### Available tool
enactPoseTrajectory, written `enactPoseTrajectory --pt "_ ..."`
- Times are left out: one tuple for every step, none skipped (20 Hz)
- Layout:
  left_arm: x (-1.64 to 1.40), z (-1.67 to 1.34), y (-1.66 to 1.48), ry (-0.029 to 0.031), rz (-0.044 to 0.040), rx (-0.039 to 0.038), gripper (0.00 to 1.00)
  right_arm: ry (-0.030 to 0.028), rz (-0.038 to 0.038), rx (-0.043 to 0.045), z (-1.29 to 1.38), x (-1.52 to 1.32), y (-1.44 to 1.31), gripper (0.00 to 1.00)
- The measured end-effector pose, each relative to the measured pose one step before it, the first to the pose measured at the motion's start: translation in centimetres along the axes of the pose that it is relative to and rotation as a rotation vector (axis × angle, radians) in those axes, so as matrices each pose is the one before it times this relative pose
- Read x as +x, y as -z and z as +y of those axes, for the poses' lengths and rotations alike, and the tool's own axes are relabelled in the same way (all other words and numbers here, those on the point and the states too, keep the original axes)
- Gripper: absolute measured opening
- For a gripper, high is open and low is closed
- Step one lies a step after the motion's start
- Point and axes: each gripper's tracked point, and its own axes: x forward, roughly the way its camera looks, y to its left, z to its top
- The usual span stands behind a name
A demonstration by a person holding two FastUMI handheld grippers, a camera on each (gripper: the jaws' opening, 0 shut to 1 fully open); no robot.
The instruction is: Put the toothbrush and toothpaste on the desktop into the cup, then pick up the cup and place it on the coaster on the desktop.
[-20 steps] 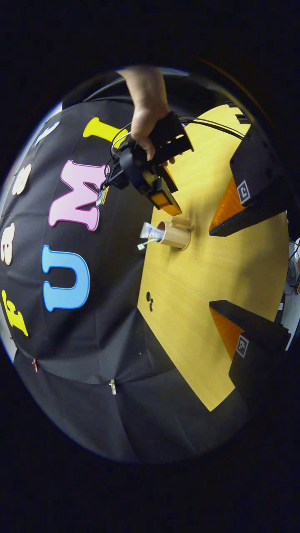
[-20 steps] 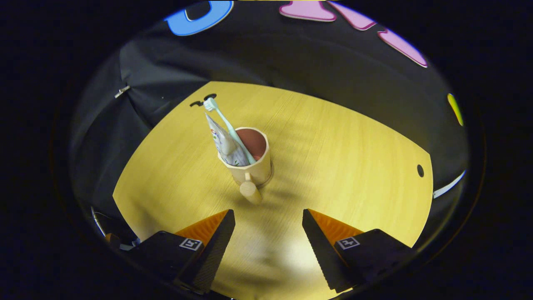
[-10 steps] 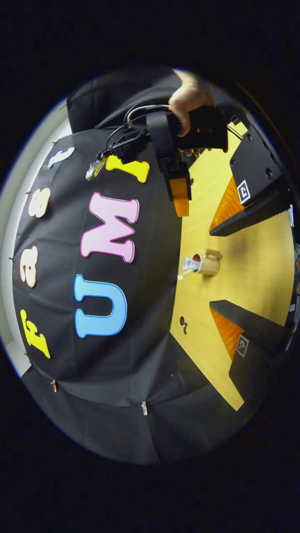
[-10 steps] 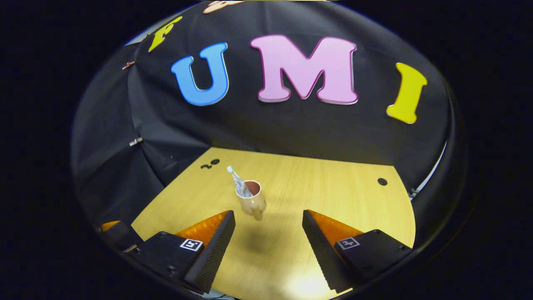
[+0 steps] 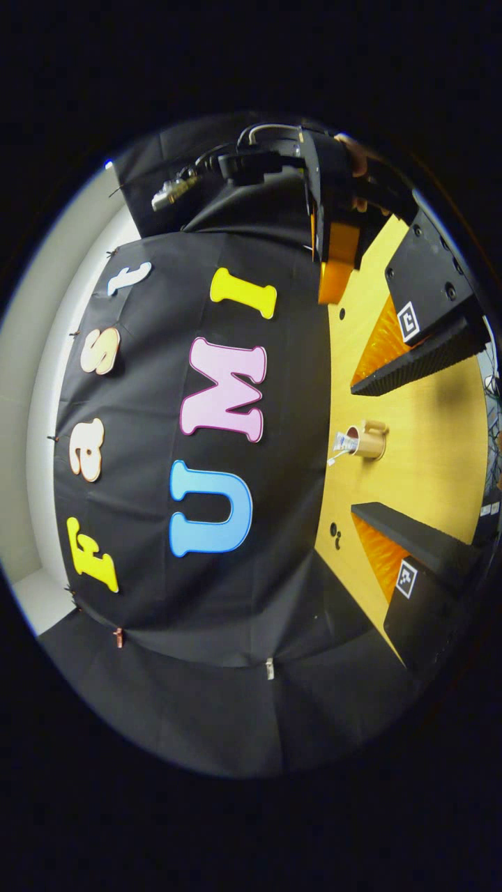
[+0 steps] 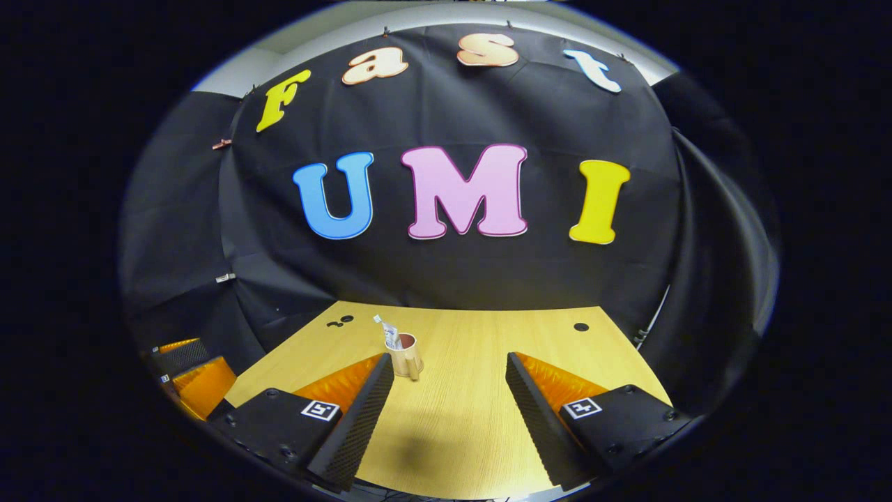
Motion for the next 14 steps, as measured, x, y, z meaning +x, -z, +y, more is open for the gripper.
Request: enactPoseTrajectory --pt "-0.658 0.005 0.233 -0.00036 -0.00898 0.00925 0.97 0.01868 -0.01520 0.00297 -0.317 -1.254 0.412 1.00" --pt "-0.658 -0.039 0.090 0.00287 -0.00791 0.00602 0.97 0.00913 -0.01130 0.00426 0.018 -1.080 0.485 1.00" --pt "-0.522 -0.215 0.215 0.01205 -0.00478 0.00636 0.97 0.00946 0.00091 0.00360 0.009 -1.063 0.712 1.00" --pt "-0.594 -0.230 0.275 0.01177 0.00069 0.00764 0.98 0.01719 -0.00578 0.00326 -0.274 -0.995 0.564 1.00" --pt "-0.443 -0.103 0.231 0.01018 0.00075 0.00481 0.97 0.01179 -0.00664 0.00523 -0.333 -0.866 0.307 1.00" --pt "-0.319 -0.247 0.070 0.01312 -0.00108 0.00139 0.97 0.00716 -0.00077 0.00689 -0.031 -0.808 0.520 1.00" --pt "-0.278 -0.240 -0.080 0.01151 -0.00192 0.00211 0.97 -0.00154 0.00207 0.00507 0.121 -0.796 0.567 1.00" --pt "-0.220 -0.018 0.033 0.00198 -0.00097 0.00282 0.97 -0.00290 0.00684 -0.00249 0.039 -0.480 0.472 1.00" --pt "-0.095 0.074 0.214 0.00103 0.00044 -0.00250 0.97 0.00531 0.00750 -0.00484 -0.299 -0.297 0.484 0.99" --pt "-0.136 -0.123 0.221 0.00431 0.00636 -0.00801 0.97 0.00081 0.00460 -0.00117 -0.120 -0.291 0.288 0.99" --pt "-0.032 -0.212 0.457 0.00554 0.01101 -0.00747 0.97 -0.00230 0.00193 0.00227 -0.031 -0.297 -0.023 0.99" --pt "-0.112 -0.091 0.101 0.00266 0.00470 -0.00178 0.97 -0.00028 -0.00258 0.00291 -0.119 -0.300 0.003 0.99" --pt "-0.142 -0.007 -0.199 -0.00100 -0.00230 0.00384 0.97 -0.00266 -0.00147 -0.00020 -0.006 -0.168 -0.021 0.99" --pt "-0.068 -0.003 -0.225 -0.00153 -0.00637 0.00512 0.97 -0.00576 0.00111 -0.00188 0.152 -0.097 0.173 0.99"
